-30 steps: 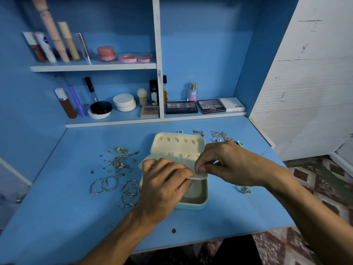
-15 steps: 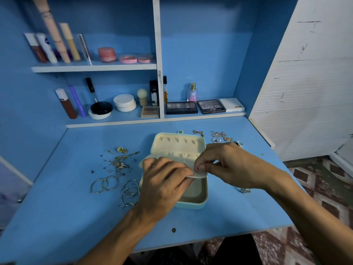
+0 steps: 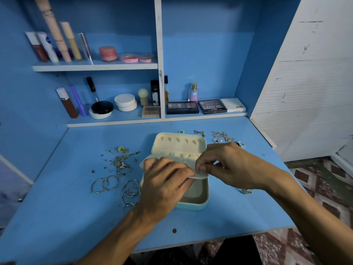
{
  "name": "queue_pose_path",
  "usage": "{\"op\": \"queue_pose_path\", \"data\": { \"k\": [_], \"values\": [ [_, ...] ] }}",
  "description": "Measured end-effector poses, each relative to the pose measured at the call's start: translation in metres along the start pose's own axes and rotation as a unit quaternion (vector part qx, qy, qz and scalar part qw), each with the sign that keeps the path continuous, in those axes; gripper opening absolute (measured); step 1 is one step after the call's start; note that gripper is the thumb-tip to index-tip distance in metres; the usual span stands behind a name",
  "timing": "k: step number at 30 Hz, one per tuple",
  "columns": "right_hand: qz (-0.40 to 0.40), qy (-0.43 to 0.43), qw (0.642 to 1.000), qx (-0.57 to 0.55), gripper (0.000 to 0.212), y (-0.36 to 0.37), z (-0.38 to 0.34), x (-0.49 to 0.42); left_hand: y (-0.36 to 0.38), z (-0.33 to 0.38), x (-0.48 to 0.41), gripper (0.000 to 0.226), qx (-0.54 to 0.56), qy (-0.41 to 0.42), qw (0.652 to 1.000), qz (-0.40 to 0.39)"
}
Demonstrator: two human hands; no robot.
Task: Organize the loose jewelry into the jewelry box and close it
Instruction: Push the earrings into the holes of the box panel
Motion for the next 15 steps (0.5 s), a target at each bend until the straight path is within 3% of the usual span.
{"op": "queue_pose_path", "data": {
  "k": [8, 15],
  "values": [
    [0.014, 0.003, 0.999, -0.032, 0.015, 0.002, 0.0, 0.001, -0.001, 0.0, 0.0, 0.015, -0.003, -0.003, 1.0, -0.009],
    [0.102, 0.037, 0.988, -0.11, 0.011, 0.008, 0.01, 0.006, -0.001, 0.0, -0.001, 0.012, -0.005, -0.008, 1.0, -0.013]
  ]
}}
Point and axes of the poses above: each hand's wrist, its own x-axis away from the middle knuckle, its own y-axis out of the palm, z = x × y, the point moved 2 cm from there along -x, towards the middle knuckle, and after that the axes turned 12 degrees about -y, right-handed, at the moved point
